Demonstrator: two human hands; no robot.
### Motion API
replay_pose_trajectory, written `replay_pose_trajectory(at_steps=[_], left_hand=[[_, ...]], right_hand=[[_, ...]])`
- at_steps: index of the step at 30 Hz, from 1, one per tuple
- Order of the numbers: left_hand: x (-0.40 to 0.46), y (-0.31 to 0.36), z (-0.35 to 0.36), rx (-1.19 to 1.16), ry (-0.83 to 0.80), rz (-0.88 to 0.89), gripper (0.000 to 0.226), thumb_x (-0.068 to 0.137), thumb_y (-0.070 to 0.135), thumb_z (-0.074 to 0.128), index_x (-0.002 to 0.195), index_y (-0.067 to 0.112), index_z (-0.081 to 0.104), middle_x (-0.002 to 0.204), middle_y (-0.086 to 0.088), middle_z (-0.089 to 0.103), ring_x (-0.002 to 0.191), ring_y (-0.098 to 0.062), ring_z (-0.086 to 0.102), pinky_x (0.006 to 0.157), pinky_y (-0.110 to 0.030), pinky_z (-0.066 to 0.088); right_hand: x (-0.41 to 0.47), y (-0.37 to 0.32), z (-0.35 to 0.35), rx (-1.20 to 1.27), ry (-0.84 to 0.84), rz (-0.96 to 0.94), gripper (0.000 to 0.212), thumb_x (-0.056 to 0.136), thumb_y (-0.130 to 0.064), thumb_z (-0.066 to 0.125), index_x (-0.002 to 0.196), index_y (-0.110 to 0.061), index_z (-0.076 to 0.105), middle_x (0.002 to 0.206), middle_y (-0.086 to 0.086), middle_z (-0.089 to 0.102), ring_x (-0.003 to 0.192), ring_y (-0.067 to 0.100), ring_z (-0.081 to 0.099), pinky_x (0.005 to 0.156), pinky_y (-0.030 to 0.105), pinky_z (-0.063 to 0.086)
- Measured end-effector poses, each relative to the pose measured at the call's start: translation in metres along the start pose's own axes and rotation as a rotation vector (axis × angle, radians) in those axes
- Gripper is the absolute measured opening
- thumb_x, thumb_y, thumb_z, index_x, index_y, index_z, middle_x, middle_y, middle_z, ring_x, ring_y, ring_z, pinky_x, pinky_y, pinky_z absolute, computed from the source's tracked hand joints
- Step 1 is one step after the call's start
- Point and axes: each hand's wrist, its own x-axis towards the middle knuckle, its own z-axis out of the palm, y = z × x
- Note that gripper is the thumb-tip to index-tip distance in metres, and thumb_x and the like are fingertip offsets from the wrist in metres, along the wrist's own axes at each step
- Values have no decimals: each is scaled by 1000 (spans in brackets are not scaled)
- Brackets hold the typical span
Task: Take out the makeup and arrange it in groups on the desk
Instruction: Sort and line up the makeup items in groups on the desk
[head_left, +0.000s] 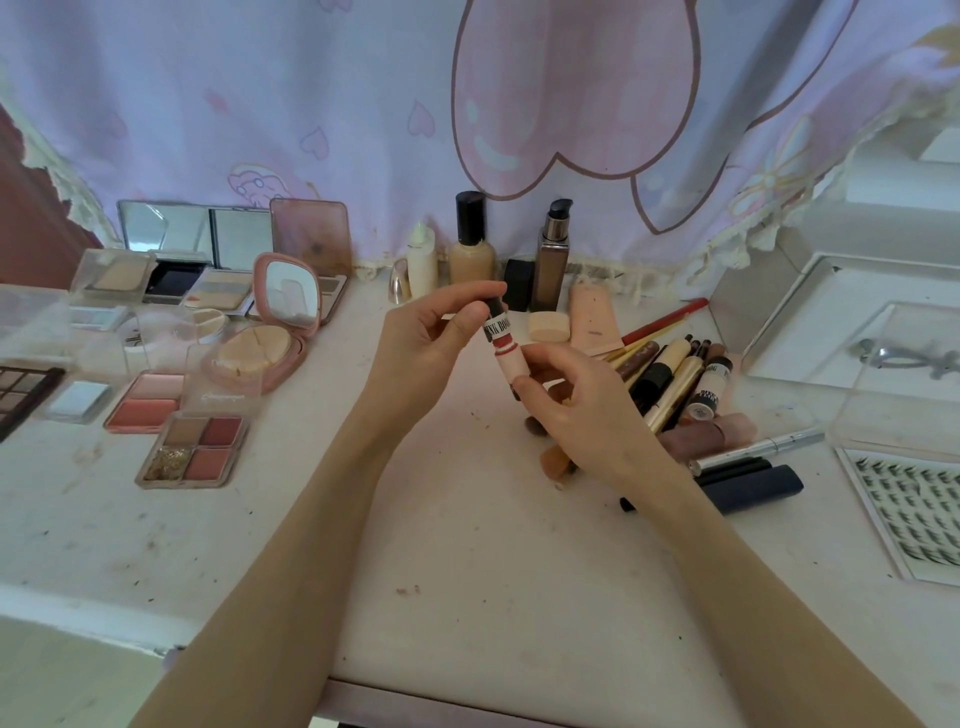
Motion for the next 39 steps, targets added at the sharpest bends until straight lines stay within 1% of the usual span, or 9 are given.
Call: replay_pose_trajectory(at_steps=[5,8,11,15,21,25,33,36,39], left_hand=[[1,-1,2,3,42,-34,21,91,11,54,108,20,62,95,11,64,84,10,58,72,-8,44],[0,0,3,3,46,-42,21,92,11,53,109,19,63,95,12,64,83,11,57,72,-8,44],[-1,1,3,-8,51,-28,24,93,7,50,113,12,62,92,9,62,71,14,53,68,-6,41],[-1,3,4,-35,58,-20,25,94,5,47,116,8,60,90,8,62,68,15,52,68,-4,40],[-1,3,4,-36,66,-47,23,92,8,52,111,17,61,94,8,64,74,12,54,69,-7,42],[-1,2,4,-42,73,-48,22,92,9,52,110,18,61,92,9,63,73,12,54,68,-7,42],[-1,2,-2,-56,33,-54,22,94,20,51,115,21,60,100,11,66,82,8,58,69,-10,43],[-1,-5,-12,95,38,-126,29,96,29,45,123,22,55,112,5,63,94,-2,56,77,-18,45],[-20,-21,-30,599,6,-102,35,96,21,45,130,15,48,125,-3,54,113,-14,49,92,-22,38]], right_hand=[[-1,3,1,64,28,27,18,86,-21,62,97,-29,50,87,-21,52,82,-3,52,67,4,38],[-1,3,2,69,28,45,18,86,-21,63,99,-27,51,87,-19,52,81,-2,52,66,2,37],[-1,1,2,54,6,32,21,90,-19,56,112,-21,57,88,-22,52,83,-3,53,73,9,42],[-1,-1,1,99,-13,38,26,92,-19,53,118,-17,58,97,-11,61,93,7,59,84,26,50],[-1,2,0,95,9,39,18,89,-19,58,107,-23,59,90,-18,58,83,-4,55,70,-2,37],[0,3,0,68,54,27,16,86,-20,62,94,-30,53,85,-25,50,80,-5,51,67,-3,34],[1,1,2,62,53,7,13,85,-19,63,95,-25,56,85,-17,55,79,-1,52,66,0,36],[6,0,3,78,78,20,10,86,-20,62,95,-24,57,85,-14,58,78,-1,54,66,0,38],[14,-7,6,86,100,14,8,87,-20,61,94,-19,58,84,-10,60,77,1,56,65,0,39]])
